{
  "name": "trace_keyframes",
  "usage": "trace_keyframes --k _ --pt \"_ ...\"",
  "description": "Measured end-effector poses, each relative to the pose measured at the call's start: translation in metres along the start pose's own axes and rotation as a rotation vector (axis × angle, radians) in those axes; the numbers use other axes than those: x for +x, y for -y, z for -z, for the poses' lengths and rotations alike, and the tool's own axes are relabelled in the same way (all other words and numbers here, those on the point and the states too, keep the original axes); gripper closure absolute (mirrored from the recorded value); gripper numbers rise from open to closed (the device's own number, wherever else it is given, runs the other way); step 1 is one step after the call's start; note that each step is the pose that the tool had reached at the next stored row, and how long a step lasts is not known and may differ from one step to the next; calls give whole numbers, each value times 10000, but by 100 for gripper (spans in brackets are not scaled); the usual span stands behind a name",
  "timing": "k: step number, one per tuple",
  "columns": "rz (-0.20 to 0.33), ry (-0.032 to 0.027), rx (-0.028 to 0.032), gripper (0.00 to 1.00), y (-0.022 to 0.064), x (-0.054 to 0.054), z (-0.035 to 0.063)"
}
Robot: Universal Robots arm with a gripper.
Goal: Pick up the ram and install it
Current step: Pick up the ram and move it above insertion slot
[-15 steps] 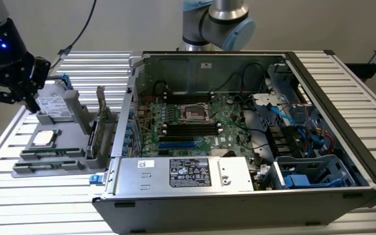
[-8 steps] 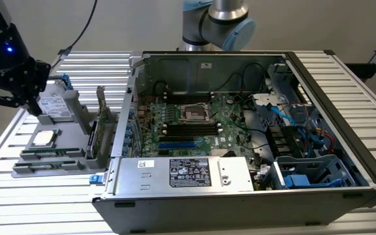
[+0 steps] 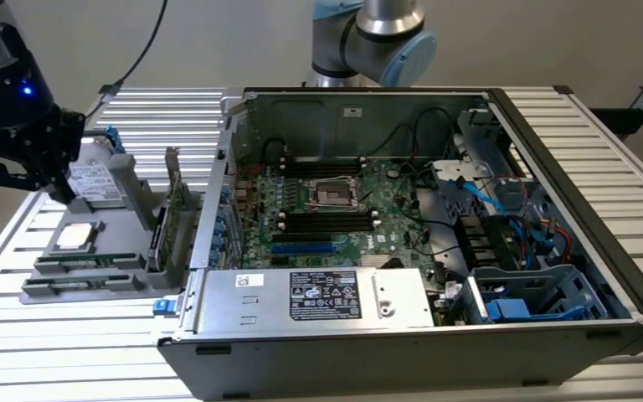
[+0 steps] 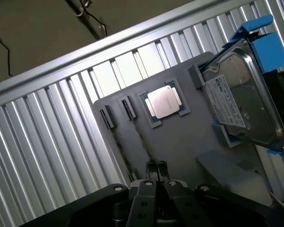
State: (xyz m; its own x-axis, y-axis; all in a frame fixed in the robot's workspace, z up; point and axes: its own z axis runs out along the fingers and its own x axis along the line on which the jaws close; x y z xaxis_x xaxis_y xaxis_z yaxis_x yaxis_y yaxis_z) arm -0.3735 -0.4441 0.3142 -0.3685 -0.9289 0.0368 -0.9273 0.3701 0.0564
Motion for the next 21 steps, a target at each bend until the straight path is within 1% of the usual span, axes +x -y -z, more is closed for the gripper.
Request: trace_keyframes --k 15,18,19,21 --pt "2735 -154 100 90 5 -3 -87" --pt "3272 -172 117 90 4 -3 -95" --pt "3375 -175 121 90 -6 0 -97" --pt "3407 -178 123 90 -9 2 -98"
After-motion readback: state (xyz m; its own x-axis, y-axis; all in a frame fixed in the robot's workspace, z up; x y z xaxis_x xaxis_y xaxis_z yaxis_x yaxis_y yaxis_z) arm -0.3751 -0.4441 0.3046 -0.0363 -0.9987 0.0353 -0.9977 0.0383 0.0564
